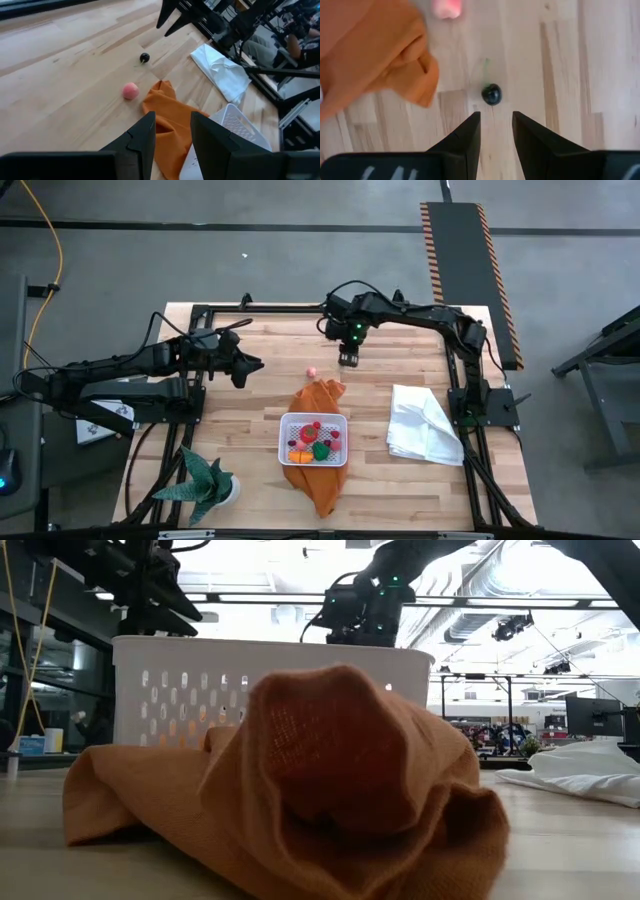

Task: Pick and placing Produce into tupperware
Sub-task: Put the black berry into the white basket

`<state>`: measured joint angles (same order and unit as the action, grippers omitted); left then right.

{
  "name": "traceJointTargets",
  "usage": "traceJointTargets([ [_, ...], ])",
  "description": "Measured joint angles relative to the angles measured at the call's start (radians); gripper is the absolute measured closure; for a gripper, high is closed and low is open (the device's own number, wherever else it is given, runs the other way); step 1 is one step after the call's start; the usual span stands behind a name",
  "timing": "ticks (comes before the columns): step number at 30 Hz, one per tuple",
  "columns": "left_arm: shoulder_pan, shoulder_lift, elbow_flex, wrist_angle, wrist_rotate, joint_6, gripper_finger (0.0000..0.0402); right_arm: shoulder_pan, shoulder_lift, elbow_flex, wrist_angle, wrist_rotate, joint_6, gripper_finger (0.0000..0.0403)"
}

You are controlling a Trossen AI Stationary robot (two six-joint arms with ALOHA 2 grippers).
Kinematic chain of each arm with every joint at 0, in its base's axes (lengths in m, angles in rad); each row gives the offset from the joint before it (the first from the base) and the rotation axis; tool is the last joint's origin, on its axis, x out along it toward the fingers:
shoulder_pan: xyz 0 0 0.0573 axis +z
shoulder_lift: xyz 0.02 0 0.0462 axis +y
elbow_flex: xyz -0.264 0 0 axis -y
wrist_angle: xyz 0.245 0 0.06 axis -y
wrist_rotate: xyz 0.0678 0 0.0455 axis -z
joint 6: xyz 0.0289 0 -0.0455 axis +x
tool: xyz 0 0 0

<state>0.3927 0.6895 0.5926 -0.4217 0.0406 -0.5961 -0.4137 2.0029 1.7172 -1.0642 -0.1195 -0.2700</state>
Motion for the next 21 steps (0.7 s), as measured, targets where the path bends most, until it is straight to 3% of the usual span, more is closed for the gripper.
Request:
traceJointTargets([
  [7,0.000,0.000,0.000,0.000,-0.007,-0.033,0.0291,0.000,0.000,0.000,-0.009,-0.033,-0.180,0.0290],
  [15,0.000,0.000,0.000,0.000,-0.008,-0.041,0.0291,-0.014,0.017,-0.019,0.039,-0.030,-0.203,0.0228],
  [21,0.000,0.000,0.000,0.000,-0.008,-0.041,0.0291,-0.013,0.017,-0.073,0.101,-0.029,-0.208,0.0214],
])
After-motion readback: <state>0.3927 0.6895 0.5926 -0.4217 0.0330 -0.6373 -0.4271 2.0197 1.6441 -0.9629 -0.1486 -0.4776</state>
